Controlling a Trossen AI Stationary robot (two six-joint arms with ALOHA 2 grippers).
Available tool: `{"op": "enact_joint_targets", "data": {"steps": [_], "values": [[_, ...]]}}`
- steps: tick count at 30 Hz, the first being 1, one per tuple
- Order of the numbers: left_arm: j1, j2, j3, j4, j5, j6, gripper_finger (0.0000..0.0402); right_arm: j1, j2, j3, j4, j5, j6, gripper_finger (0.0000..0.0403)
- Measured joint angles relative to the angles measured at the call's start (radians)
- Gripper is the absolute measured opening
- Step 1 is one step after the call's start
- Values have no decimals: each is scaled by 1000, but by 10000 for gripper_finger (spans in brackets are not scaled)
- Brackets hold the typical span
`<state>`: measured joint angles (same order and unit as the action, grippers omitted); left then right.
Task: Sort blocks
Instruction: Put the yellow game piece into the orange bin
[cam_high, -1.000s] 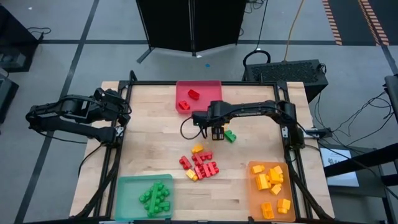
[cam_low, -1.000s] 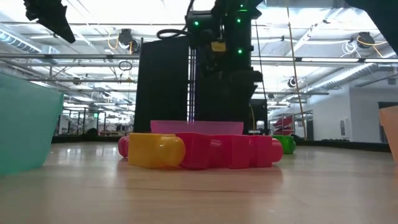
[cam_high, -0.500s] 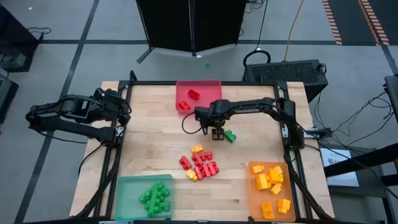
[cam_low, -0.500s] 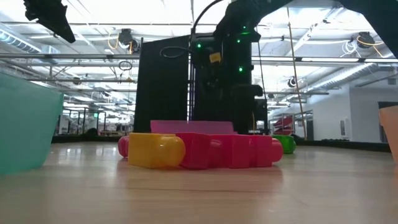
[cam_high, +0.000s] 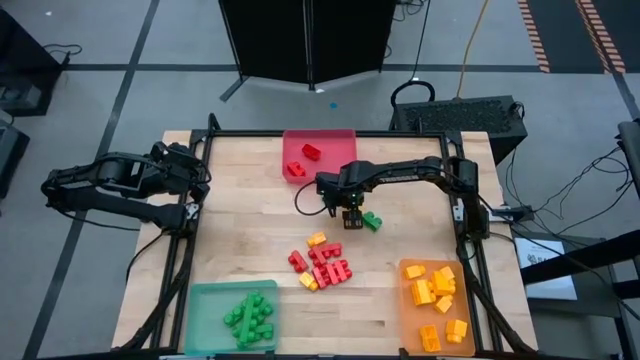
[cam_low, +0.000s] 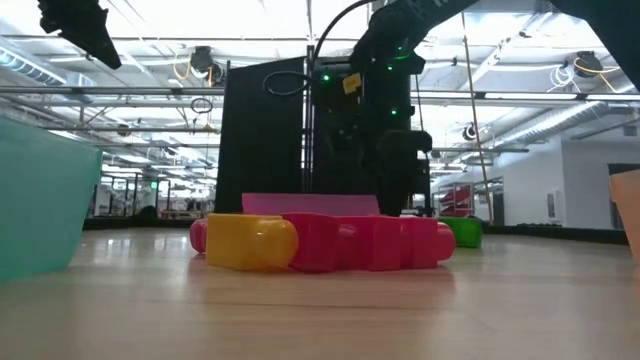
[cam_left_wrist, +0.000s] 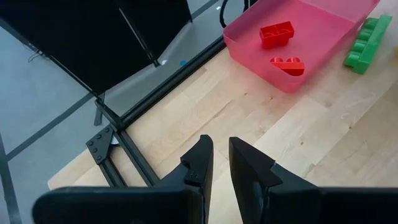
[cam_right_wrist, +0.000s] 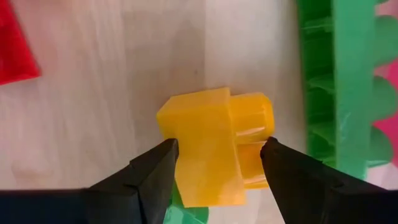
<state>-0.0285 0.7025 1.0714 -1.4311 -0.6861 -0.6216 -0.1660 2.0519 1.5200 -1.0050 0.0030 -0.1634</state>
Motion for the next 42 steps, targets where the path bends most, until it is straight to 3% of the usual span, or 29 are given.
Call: {"op": "enact_joint_targets", "data": {"steps": [8, 13, 20, 25, 28, 34, 38, 42], "values": [[0, 0, 0, 0, 0, -2, 59, 5, 2, -1, -2, -42, -56, 233], [0, 0, 0, 0, 0, -16, 59, 14, 5, -4, -4, -144, -113, 233], [0, 0, 0, 0, 0, -27, 59, 50, 6, -4, -14, -142, -197, 233], [0, 0, 0, 0, 0, -27, 59, 59, 3, -3, -46, -135, -138, 234], [0, 0, 0, 0, -9, -27, 59, 73, 1, 7, -90, -71, -153, 239], [0, 0, 0, 0, -12, -27, 59, 130, 2, 59, -122, 186, -271, 257], [0, 0, 0, 0, -12, -27, 59, 157, 1, 120, -172, 160, -268, 267], [0, 0, 0, 0, -12, -27, 59, 181, 1, 166, -169, 213, -230, 260]]}}
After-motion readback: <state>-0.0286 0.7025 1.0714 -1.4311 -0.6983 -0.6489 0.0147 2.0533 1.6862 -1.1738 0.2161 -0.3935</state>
